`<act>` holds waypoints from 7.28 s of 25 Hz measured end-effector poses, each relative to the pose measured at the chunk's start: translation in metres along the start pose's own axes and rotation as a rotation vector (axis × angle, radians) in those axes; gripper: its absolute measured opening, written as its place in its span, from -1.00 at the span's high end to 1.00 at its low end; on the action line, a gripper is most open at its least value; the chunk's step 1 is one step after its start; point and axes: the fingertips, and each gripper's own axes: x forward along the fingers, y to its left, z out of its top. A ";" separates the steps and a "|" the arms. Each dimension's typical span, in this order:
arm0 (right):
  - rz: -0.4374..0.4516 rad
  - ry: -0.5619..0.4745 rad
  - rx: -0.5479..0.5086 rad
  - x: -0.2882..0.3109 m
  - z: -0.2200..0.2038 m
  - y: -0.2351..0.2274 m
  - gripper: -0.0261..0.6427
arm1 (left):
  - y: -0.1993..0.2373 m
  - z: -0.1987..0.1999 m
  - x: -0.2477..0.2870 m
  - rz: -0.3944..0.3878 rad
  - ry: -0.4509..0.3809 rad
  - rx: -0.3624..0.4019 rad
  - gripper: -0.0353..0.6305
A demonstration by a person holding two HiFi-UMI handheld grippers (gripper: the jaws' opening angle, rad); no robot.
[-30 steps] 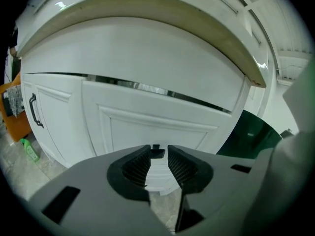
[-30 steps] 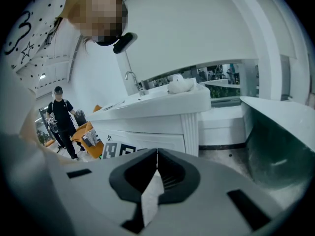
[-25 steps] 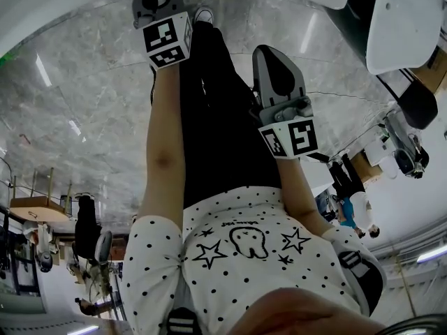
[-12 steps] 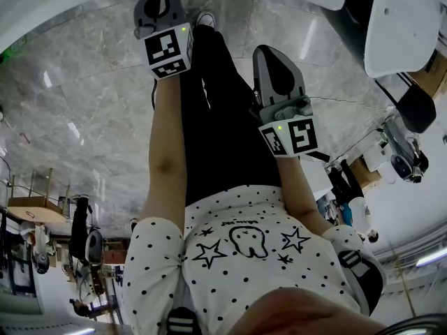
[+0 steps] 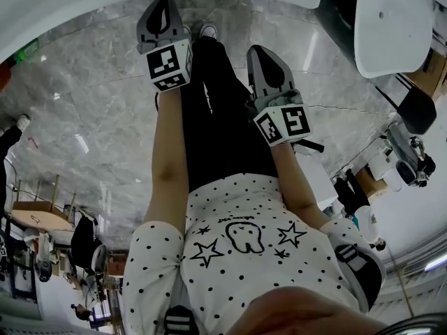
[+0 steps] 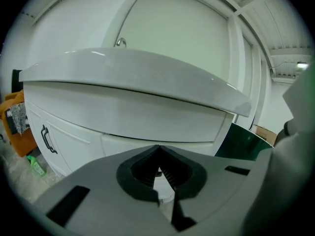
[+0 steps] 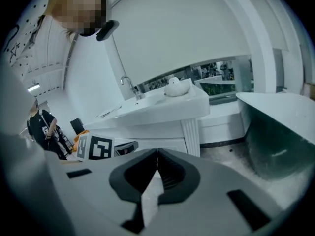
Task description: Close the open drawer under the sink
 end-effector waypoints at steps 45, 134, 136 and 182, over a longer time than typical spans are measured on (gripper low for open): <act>0.065 -0.159 -0.101 -0.076 0.112 0.065 0.88 | -0.072 0.194 -0.155 -0.152 -0.206 0.044 0.88; 0.284 -0.260 -0.425 -0.124 0.134 0.063 0.88 | -0.168 0.185 -0.219 -0.300 -0.225 0.111 0.88; 0.289 -0.268 -0.426 -0.125 0.133 0.064 0.88 | -0.167 0.183 -0.219 -0.294 -0.220 0.103 0.88; 0.290 -0.275 -0.441 -0.138 0.135 0.065 0.88 | -0.173 0.187 -0.233 -0.275 -0.238 0.108 0.88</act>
